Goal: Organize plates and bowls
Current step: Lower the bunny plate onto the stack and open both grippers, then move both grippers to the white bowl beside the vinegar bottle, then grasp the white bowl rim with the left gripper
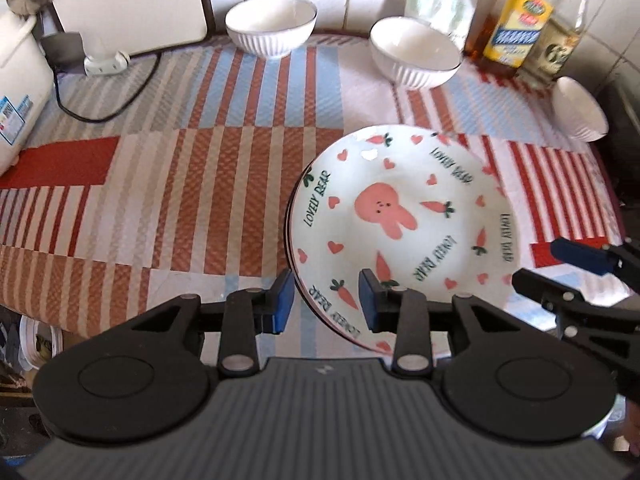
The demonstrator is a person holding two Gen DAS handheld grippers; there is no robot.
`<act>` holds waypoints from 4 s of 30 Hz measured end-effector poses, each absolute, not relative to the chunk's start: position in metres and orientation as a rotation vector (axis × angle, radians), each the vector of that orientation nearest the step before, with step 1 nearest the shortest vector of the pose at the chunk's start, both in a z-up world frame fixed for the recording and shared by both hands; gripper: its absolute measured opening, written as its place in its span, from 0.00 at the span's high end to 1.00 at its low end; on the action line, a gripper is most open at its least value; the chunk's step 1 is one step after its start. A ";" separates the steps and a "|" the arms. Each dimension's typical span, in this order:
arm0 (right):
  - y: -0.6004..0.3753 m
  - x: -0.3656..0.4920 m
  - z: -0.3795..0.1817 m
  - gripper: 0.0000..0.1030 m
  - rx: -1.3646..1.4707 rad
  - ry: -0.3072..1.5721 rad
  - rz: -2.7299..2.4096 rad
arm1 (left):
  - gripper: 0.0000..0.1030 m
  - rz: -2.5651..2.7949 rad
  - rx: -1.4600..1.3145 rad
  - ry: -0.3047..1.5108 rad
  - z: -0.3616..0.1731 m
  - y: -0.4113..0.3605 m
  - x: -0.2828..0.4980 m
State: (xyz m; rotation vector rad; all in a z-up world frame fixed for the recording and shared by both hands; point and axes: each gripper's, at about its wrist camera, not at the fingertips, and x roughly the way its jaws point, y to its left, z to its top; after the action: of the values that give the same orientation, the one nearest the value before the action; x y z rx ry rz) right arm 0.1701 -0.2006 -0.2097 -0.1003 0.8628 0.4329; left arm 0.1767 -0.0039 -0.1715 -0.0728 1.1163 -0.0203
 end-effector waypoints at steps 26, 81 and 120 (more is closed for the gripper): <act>-0.281 0.093 -0.116 0.35 0.002 0.782 0.376 | 0.37 -0.221 0.097 0.904 -0.040 -0.070 0.092; -0.400 0.290 -0.220 0.13 -0.027 0.658 0.055 | 0.31 -0.494 -0.110 0.893 -0.159 -0.261 0.370; -0.402 0.363 -0.287 0.06 -0.093 0.686 0.006 | 0.80 -0.537 0.027 0.998 -0.238 -0.321 0.428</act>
State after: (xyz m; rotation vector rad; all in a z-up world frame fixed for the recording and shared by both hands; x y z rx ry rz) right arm 0.3630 -0.4017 -0.2867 -0.0926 0.6861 0.0059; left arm 0.4280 -0.3211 -0.2380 0.0275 0.9976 -0.5372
